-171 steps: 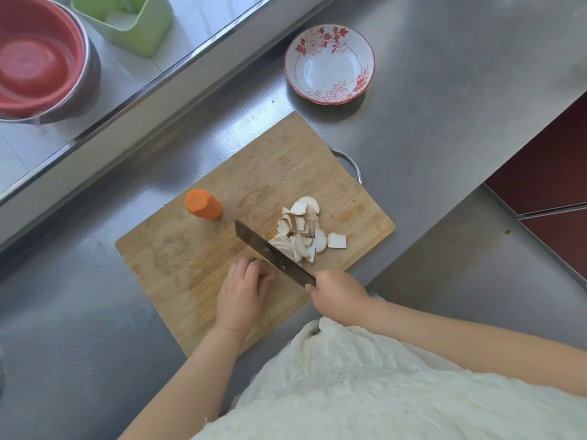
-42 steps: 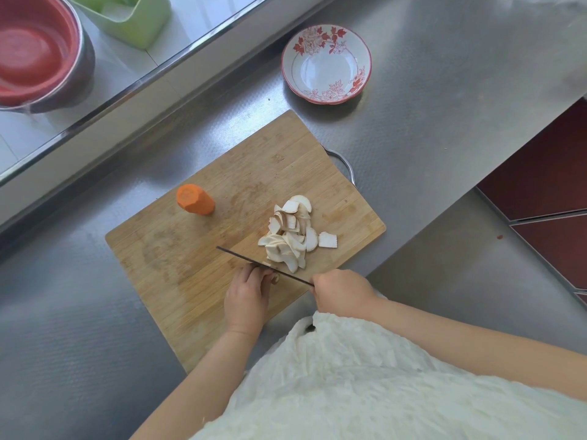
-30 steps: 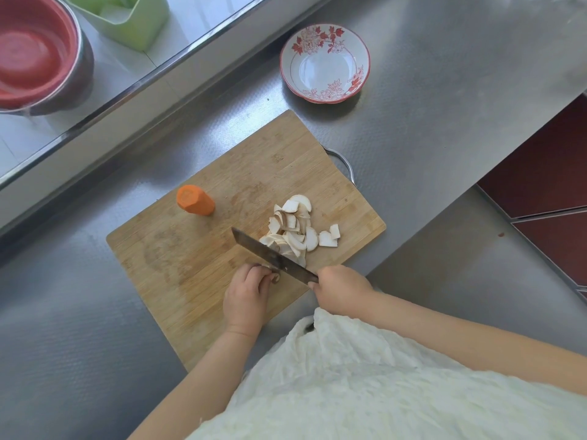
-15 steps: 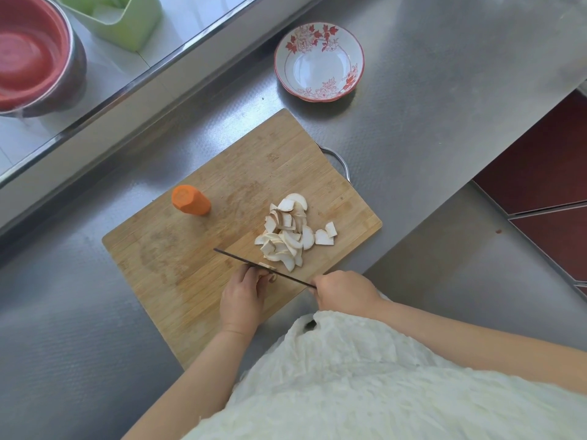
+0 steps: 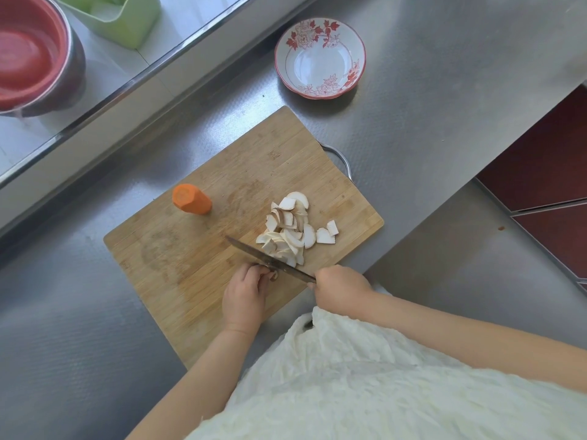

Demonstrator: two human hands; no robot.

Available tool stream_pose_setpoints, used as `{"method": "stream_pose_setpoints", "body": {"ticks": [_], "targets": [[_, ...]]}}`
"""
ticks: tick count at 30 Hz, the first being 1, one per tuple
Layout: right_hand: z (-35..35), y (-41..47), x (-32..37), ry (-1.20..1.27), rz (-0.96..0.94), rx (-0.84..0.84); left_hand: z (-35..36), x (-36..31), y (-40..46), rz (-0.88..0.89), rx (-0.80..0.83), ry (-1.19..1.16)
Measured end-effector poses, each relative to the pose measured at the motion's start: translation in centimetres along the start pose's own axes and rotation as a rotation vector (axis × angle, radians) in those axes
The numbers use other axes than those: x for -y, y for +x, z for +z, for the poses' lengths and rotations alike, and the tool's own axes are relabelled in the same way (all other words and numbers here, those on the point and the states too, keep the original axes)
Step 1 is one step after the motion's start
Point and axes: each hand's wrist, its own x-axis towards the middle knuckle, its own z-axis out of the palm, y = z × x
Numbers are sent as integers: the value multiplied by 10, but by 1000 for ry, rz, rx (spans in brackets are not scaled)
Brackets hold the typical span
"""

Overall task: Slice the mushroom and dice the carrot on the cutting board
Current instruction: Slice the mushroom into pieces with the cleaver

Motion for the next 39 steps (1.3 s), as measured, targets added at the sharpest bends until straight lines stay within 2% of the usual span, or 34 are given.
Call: {"method": "stream_pose_setpoints", "body": {"ticks": [3, 8, 12, 26, 30, 34, 39], "targets": [[-1, -1, -3, 105, 4, -16, 0, 0, -1, 16, -3, 3], [-4, -11, -3, -58, -81, -47, 3, 2, -2, -27, -12, 12], [-1, -14, -3, -119, -115, -69, 3, 1, -4, 28, -55, 28], [1, -3, 7, -117, -38, 0, 5, 5, -1, 25, -33, -3], [3, 0, 3, -46, -4, -4, 5, 6, -3, 3, -11, -6], [0, 0, -1, 166, 36, -13, 6, 7, -3, 5, 5, -33], [-8, -13, -3, 129, -11, -21, 4, 9, -6, 63, 3, -13]]}}
